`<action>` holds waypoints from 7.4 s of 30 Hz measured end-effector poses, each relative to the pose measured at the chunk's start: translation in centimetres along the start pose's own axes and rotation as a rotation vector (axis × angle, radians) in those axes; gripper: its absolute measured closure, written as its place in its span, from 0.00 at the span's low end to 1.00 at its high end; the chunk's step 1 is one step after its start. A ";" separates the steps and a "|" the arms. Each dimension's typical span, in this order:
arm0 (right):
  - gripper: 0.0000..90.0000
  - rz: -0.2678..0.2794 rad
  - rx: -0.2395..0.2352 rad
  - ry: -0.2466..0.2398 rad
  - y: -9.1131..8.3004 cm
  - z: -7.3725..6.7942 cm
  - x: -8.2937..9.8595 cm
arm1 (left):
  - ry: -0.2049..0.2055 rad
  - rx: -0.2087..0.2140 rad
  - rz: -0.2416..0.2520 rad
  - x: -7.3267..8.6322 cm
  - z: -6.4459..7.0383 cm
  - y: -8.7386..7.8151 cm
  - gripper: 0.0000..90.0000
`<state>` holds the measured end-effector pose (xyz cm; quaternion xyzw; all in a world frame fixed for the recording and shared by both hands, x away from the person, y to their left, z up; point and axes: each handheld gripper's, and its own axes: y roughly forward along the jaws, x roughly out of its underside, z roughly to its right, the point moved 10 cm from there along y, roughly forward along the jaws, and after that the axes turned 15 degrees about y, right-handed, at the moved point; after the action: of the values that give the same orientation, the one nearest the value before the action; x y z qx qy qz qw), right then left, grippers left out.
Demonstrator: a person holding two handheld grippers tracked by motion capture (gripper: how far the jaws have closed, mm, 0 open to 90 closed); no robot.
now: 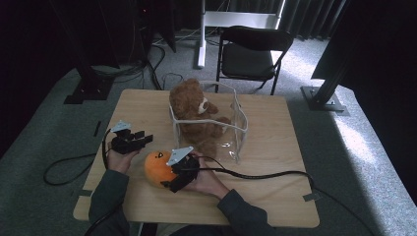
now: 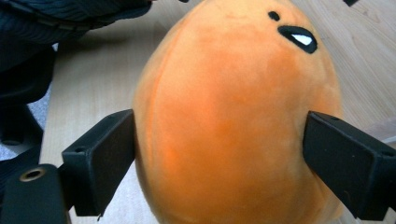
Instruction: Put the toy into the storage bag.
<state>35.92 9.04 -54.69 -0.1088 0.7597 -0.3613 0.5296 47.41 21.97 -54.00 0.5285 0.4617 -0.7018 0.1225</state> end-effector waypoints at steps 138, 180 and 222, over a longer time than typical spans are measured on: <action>0.61 0.167 0.045 -0.100 -9.5 0.7 -3.9 | 0.027 -0.053 -0.115 4.5 -0.5 2.2 0.53; 0.61 0.245 0.061 -0.110 -13.2 0.7 -5.7 | 0.069 -0.055 -0.155 4.9 0.1 2.8 0.53; 0.61 0.323 0.127 -0.115 -17.2 1.8 -7.8 | 0.072 -0.050 -0.167 5.2 0.3 3.1 0.52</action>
<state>37.02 0.26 -37.92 0.0277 0.7113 -0.3122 0.6291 47.13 21.68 -60.04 0.5097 0.5258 -0.6783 0.0601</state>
